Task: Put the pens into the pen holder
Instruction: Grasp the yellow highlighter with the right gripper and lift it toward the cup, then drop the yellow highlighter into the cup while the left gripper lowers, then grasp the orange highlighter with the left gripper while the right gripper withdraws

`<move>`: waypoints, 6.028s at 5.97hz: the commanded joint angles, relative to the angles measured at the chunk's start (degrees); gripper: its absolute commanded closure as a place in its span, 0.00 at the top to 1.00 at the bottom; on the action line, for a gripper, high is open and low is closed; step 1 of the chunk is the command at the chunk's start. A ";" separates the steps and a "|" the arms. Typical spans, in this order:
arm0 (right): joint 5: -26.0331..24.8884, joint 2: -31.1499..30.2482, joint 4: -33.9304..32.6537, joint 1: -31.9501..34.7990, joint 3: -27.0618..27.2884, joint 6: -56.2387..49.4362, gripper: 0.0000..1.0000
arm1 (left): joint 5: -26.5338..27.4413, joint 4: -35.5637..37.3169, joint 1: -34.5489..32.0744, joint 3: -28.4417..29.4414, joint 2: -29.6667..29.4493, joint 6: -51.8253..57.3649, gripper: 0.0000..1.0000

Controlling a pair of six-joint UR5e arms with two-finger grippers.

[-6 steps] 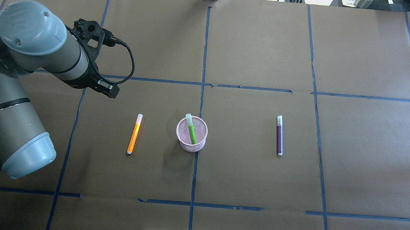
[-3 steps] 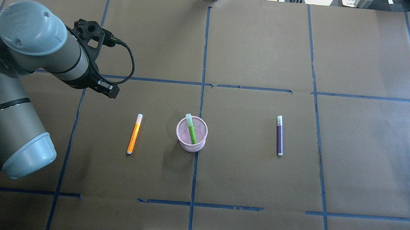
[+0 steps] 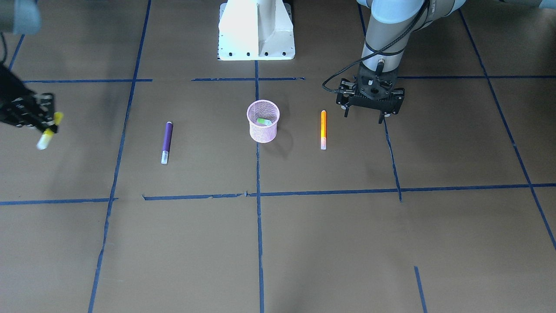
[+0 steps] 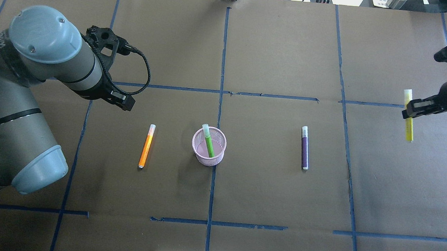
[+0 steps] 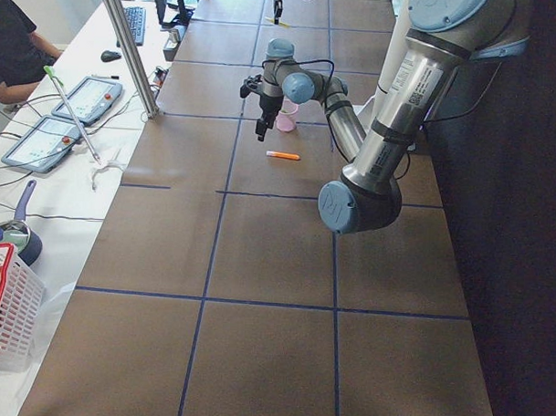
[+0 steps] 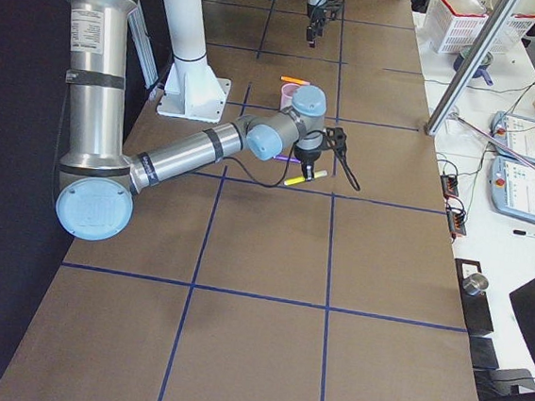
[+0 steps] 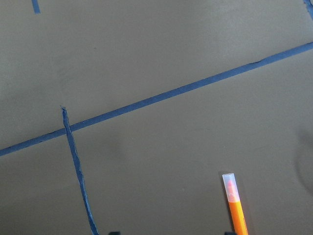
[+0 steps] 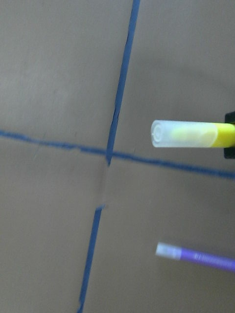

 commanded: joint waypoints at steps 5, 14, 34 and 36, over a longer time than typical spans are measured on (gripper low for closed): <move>-47.42 26.81 -5.01 -33.79 -0.17 38.48 0.00 | -0.25 -4.14 3.39 2.39 -0.63 2.41 1.00; -61.29 33.42 -4.92 -42.70 -11.97 44.73 0.83 | 0.27 -4.58 7.95 4.75 -0.54 -3.20 1.00; -12.00 17.08 -4.92 -15.37 1.30 30.93 0.83 | -15.12 -13.68 4.10 17.20 -10.04 -15.25 0.00; -10.32 15.85 -4.92 -14.05 1.74 30.84 0.83 | 0.27 -16.89 4.36 8.73 -13.26 -28.31 0.00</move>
